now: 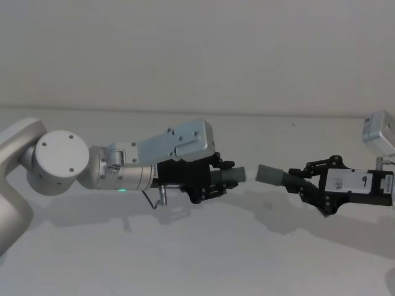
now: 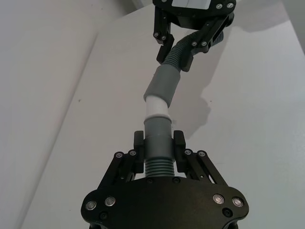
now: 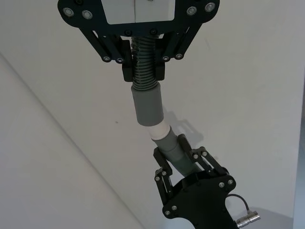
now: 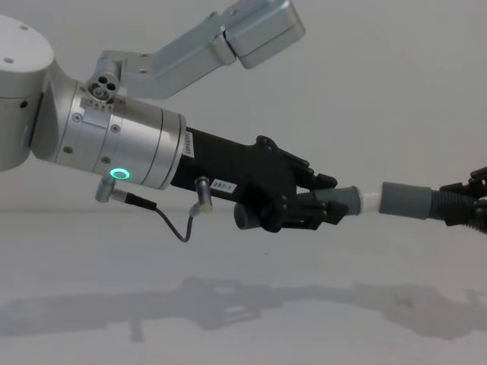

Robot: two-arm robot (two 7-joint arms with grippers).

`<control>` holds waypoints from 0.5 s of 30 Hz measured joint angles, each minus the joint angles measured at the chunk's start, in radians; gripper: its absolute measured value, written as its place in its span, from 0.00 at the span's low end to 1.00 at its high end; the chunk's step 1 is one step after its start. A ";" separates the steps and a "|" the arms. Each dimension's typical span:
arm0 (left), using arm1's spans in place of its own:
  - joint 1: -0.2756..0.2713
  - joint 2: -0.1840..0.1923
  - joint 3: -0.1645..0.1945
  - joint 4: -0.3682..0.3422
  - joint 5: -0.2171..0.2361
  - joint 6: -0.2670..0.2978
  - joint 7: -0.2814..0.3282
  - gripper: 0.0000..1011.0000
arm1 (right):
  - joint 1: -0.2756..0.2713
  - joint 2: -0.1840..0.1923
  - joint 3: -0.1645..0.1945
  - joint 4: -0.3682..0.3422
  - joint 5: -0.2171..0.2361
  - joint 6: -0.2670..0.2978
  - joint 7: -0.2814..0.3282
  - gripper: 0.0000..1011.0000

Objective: Use both hands to pick up one end of the pipe from the table, align the ends, and insert them.

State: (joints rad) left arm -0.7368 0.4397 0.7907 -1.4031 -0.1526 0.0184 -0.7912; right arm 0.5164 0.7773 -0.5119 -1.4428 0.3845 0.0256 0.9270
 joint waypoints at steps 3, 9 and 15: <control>0.001 0.005 0.003 -0.008 0.000 -0.001 -0.003 0.34 | 0.003 0.000 -0.004 0.000 -0.001 -0.005 0.000 0.26; 0.003 0.015 0.006 -0.023 0.000 -0.001 -0.009 0.34 | 0.007 0.000 -0.011 0.000 -0.001 -0.014 0.001 0.26; 0.006 0.024 0.010 -0.039 -0.002 -0.001 -0.014 0.34 | 0.012 0.000 -0.018 0.002 0.001 -0.032 0.010 0.26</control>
State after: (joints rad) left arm -0.7309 0.4642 0.8003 -1.4417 -0.1542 0.0174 -0.8048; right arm 0.5287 0.7770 -0.5299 -1.4404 0.3853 -0.0060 0.9368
